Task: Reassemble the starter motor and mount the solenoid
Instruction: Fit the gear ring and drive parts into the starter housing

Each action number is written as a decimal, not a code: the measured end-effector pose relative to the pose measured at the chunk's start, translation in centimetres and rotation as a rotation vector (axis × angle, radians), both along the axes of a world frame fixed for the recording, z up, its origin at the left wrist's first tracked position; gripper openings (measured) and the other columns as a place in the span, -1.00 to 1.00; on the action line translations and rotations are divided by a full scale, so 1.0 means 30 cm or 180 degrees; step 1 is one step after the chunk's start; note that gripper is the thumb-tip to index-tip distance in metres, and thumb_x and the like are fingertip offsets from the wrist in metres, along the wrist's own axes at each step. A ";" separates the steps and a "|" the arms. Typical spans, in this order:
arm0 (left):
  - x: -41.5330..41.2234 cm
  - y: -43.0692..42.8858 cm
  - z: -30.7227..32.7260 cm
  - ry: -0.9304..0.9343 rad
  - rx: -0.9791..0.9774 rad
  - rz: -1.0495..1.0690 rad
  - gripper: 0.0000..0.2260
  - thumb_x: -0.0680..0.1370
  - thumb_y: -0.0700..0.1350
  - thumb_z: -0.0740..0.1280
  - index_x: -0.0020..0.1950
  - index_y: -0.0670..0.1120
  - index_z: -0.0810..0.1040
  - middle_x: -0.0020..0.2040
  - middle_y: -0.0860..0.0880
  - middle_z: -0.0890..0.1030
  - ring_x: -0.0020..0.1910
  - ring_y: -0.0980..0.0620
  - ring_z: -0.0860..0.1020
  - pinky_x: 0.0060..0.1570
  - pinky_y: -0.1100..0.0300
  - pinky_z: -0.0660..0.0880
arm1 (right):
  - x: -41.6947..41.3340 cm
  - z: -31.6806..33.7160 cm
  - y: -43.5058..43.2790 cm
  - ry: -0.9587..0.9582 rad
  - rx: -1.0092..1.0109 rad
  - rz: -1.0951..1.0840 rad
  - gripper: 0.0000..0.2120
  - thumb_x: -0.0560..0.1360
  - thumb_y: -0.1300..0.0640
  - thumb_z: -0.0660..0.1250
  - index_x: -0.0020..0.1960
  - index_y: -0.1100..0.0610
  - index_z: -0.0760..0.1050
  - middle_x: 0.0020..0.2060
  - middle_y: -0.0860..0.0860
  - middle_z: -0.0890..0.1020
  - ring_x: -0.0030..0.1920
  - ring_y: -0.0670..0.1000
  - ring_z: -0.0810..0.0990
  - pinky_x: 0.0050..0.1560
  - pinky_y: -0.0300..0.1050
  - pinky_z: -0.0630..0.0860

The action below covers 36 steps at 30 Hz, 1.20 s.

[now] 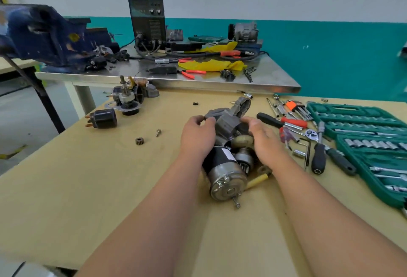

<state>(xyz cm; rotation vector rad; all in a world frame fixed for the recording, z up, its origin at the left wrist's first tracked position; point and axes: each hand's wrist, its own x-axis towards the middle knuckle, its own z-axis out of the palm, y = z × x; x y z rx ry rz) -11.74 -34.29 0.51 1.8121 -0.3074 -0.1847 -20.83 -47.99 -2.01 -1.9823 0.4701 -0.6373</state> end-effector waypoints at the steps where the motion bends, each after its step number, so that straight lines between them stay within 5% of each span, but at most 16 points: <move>1: 0.000 0.016 0.001 -0.0177 0.0180 -0.0082 -0.61 0.59 0.09 0.24 0.39 -0.01 0.42 0.23 0.00 0.53 0.08 0.02 0.55 0.06 0.17 0.46 | -0.013 0.004 -0.007 -0.0076 0.0123 -0.0080 -0.59 0.49 -0.24 -0.07 0.18 -0.28 0.45 0.19 -0.16 0.52 0.23 -0.10 0.45 0.12 -0.17 0.36; 3: 0.012 0.101 -0.002 -0.0734 0.0634 -0.0144 -0.61 0.61 0.11 0.20 0.41 0.04 0.39 0.37 0.01 0.44 0.28 -0.02 0.47 0.25 0.14 0.36 | -0.033 0.013 -0.019 -0.0274 0.0284 -0.0305 -0.56 0.48 -0.24 -0.06 0.24 -0.26 0.43 0.27 -0.15 0.49 0.29 -0.09 0.44 0.27 -0.01 0.35; 5: 0.013 0.235 -0.026 -0.1264 0.1135 -0.0353 -0.61 0.60 0.14 0.22 0.40 0.08 0.39 0.33 0.11 0.45 0.27 0.09 0.43 0.19 0.20 0.31 | -0.049 0.032 -0.014 -0.0341 0.0174 -0.0435 -0.60 0.52 -0.21 0.00 0.27 -0.21 0.42 0.24 -0.18 0.50 0.26 -0.13 0.45 0.27 0.02 0.39; 10: -0.068 0.467 -0.130 -0.1823 0.2095 -0.1267 -0.57 0.50 0.30 0.16 0.26 0.12 0.47 0.20 0.20 0.41 0.23 0.17 0.34 0.25 0.25 0.29 | -0.105 0.093 0.088 0.0038 -0.0714 0.0275 -0.71 0.53 -0.16 0.16 0.24 -0.27 0.40 0.05 -0.40 0.44 0.03 -0.43 0.43 -0.10 -0.45 0.29; 14: -0.070 0.438 -0.149 -0.2306 0.2361 -0.1012 -0.70 0.58 0.17 0.19 0.19 0.05 0.50 0.15 0.10 0.47 0.16 0.05 0.37 0.21 0.21 0.30 | -0.147 0.110 0.171 0.0539 -0.1800 0.0568 -0.54 0.47 -0.21 0.17 0.34 -0.16 0.35 0.11 -0.33 0.32 0.18 -0.28 0.25 0.14 -0.29 0.22; 20: -0.020 0.321 -0.143 -0.2384 0.2280 -0.0840 -0.75 0.61 0.06 0.19 0.21 0.00 0.52 0.14 0.01 0.53 0.13 -0.05 0.42 0.14 0.11 0.37 | -0.186 0.090 0.223 0.1282 -0.2486 0.1038 -0.15 0.16 -0.49 0.21 0.39 -0.34 0.04 0.33 -0.35 0.15 0.30 -0.18 0.18 0.30 -0.11 0.24; 23: 0.010 0.259 -0.113 -0.1695 0.1253 -0.0811 -0.78 0.64 -0.04 0.19 0.20 -0.03 0.56 0.14 -0.01 0.56 0.14 0.01 0.46 0.08 0.26 0.33 | -0.188 0.084 0.221 0.1227 -0.2080 0.1131 -0.21 0.19 -0.40 0.28 0.35 -0.43 0.04 0.23 -0.59 0.09 0.21 -0.28 0.26 0.10 -0.32 0.28; 26: 0.016 0.229 -0.111 -0.1270 0.0478 -0.0984 -0.76 0.64 -0.13 0.19 0.24 0.00 0.56 0.18 0.06 0.58 0.13 0.17 0.47 -0.01 0.50 0.28 | -0.199 0.094 0.181 0.1221 -0.1467 0.1163 -0.28 0.20 -0.31 0.31 0.31 -0.51 0.11 0.26 -0.49 0.24 0.23 -0.28 0.37 0.08 -0.36 0.35; 32: -0.009 0.249 -0.139 -0.1184 0.0501 -0.1586 -0.82 0.63 -0.08 0.21 0.06 0.17 0.55 0.04 0.18 0.59 0.02 0.33 0.49 -0.06 0.57 0.31 | -0.193 0.101 0.133 0.1029 -0.1271 0.1361 -0.36 0.44 0.03 0.42 0.28 -0.47 0.18 0.21 -0.60 0.19 0.16 -0.63 0.16 0.03 -0.68 0.17; 36: -0.034 0.270 -0.139 -0.1328 0.0726 -0.1805 -0.85 0.59 -0.01 0.26 0.13 0.08 0.55 -0.03 0.13 0.60 -0.12 0.29 0.50 -0.15 0.49 0.34 | -0.206 0.088 0.142 0.1162 -0.1666 0.1177 -0.29 0.35 -0.18 0.39 0.38 -0.43 0.11 0.26 -0.52 0.17 0.29 -0.47 0.16 0.26 -0.44 0.12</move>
